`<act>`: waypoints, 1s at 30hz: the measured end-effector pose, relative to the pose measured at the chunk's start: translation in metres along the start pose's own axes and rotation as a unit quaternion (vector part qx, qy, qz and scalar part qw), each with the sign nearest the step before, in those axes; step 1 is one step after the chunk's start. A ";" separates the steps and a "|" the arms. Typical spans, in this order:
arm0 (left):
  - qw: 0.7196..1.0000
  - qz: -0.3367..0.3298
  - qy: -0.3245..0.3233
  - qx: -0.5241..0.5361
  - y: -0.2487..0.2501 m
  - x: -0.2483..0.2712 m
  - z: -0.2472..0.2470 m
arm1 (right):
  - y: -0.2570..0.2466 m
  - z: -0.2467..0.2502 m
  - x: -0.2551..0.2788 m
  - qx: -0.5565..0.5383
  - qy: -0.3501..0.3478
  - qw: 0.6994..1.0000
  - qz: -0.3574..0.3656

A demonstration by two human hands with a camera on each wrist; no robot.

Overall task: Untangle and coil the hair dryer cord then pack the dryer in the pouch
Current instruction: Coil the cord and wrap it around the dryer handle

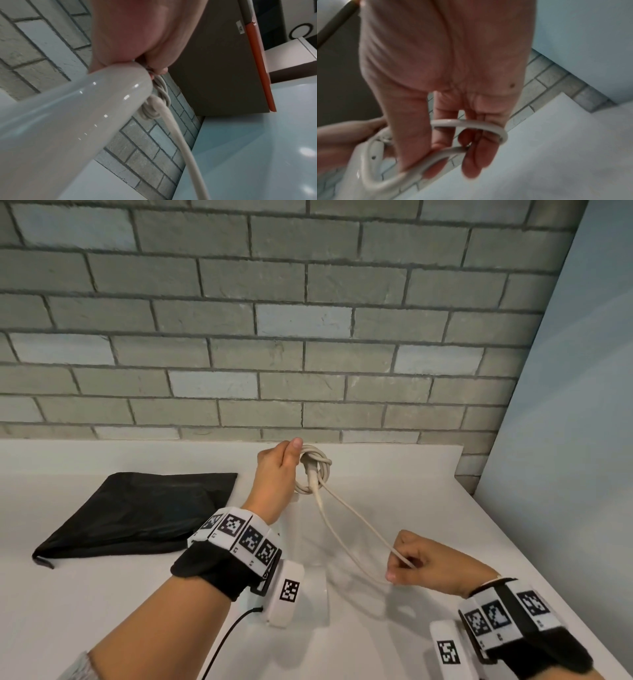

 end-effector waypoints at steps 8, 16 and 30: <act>0.999 0.003 -0.013 0.043 0.004 0.007 -0.012 | -0.009 0.020 -0.017 0.056 0.122 0.991 0.026; 0.999 0.016 0.005 0.045 0.001 0.005 -0.003 | -0.076 -0.016 -0.015 -0.262 0.013 0.961 0.084; 0.985 0.046 -0.155 0.068 0.023 0.035 -0.042 | -0.108 0.022 -0.066 -0.348 0.083 0.930 0.086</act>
Point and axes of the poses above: each hand's wrist, its own x-axis away from the middle knuckle, its own z-axis out of the back of the hand, y = z × x, the point moved 10 cm from there along -x, towards the middle knuckle, and after that the axes turned 5 degrees about y, right-handed, at the moved point
